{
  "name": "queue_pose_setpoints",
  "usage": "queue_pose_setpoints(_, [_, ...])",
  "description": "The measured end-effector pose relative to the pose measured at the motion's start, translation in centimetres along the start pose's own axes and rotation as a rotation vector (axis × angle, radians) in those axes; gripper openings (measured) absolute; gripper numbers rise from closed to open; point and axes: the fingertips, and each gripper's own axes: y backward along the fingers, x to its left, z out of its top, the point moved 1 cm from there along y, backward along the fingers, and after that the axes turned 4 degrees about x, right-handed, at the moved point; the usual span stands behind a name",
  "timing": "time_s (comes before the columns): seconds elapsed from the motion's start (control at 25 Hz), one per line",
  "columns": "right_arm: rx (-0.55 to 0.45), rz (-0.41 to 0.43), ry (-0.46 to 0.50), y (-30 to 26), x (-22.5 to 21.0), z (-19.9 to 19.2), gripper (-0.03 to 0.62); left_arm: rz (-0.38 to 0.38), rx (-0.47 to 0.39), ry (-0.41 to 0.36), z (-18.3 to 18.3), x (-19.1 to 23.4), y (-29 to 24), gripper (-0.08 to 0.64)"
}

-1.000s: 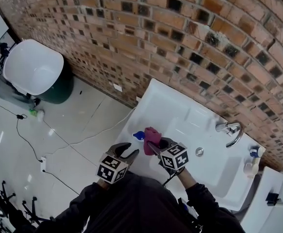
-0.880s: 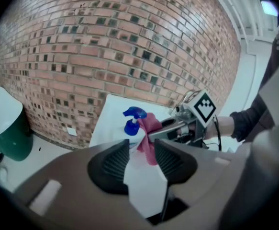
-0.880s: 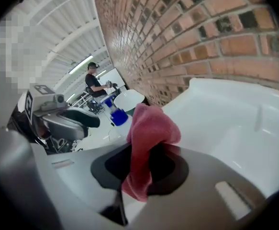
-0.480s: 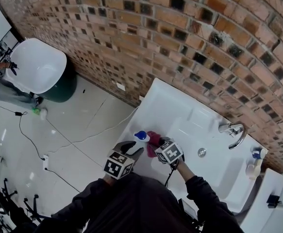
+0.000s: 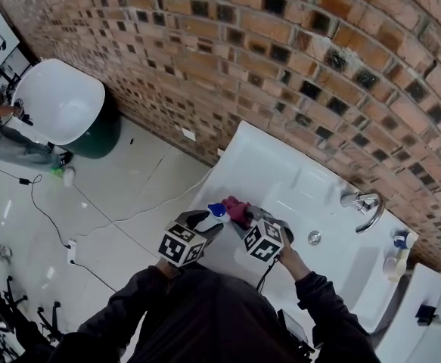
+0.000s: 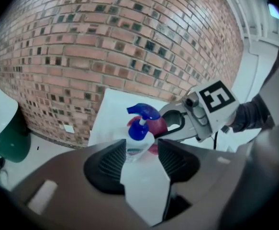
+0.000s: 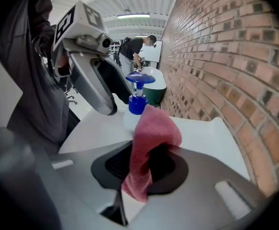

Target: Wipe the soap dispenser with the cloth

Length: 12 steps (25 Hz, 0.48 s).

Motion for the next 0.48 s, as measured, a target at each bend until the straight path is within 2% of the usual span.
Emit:
queue_pose_setpoints(0.24, [-0.035,0.074,0.043,1.1,3.5,1.6,0.072,-0.011,0.028,-0.090,0.2,0.3,0.0,0.249])
queue_pose_setpoints(0.4, [-0.064,0.093,-0.046,1.5,3.6,1.6,0.073,-0.008,0.042,-0.131,0.2,0.4,-0.2,0.249])
queue_pose_setpoints(0.48, [-0.091,0.079,-0.139,2.3,2.5,1.1,0.072,-0.002,0.046,-0.138,0.1,0.6,-0.2,0.245])
